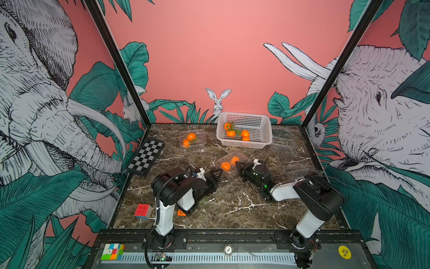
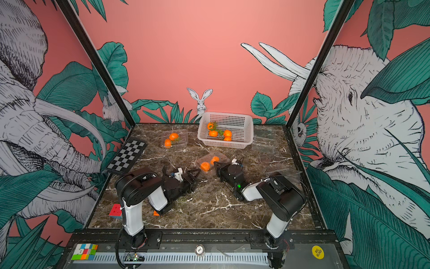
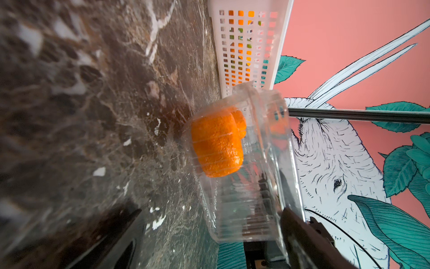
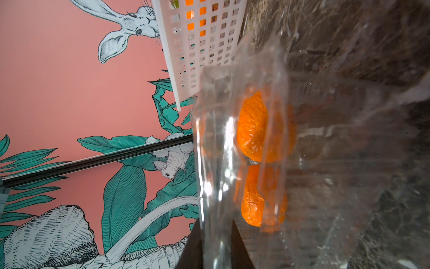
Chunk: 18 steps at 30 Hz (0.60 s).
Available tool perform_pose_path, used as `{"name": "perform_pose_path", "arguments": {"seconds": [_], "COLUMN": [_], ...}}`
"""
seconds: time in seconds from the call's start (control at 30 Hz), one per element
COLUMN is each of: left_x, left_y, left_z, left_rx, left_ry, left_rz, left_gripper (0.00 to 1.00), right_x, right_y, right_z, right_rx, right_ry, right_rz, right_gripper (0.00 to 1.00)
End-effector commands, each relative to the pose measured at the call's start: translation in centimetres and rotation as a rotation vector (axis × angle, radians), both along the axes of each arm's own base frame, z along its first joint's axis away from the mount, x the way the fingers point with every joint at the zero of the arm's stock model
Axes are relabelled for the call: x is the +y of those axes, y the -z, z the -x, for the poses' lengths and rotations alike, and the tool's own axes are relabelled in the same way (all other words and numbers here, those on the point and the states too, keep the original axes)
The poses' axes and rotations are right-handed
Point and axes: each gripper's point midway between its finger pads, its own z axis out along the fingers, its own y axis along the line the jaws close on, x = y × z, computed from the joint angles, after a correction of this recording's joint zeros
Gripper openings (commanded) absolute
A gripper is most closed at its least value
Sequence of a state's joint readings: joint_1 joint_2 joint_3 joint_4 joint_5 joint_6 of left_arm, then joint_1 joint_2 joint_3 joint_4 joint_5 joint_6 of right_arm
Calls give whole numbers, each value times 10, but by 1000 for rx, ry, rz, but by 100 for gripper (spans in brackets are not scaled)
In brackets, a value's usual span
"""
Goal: Take oranges out of containers
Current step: Open the packing box at the center of the board.
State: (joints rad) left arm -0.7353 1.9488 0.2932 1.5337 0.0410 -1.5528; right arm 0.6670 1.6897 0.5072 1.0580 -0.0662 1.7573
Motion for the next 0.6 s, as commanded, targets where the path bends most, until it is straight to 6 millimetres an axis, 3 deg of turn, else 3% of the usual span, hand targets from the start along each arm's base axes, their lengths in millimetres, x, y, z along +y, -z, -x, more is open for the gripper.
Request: {"name": "perform_pose_path", "arguments": {"seconds": [0.0, 0.57], "left_x": [9, 9], "left_y": [51, 56], "left_z": [15, 16], "left_rx": [134, 146], "left_ry": [11, 12], "left_rz": [-133, -139], "left_gripper": [92, 92], "right_x": [5, 20], "right_y": [-4, -8], "right_z": [4, 16], "right_rx": [-21, -41], "right_ry": [-19, -83], "right_rz": [-4, -6], "right_gripper": [16, 16]}}
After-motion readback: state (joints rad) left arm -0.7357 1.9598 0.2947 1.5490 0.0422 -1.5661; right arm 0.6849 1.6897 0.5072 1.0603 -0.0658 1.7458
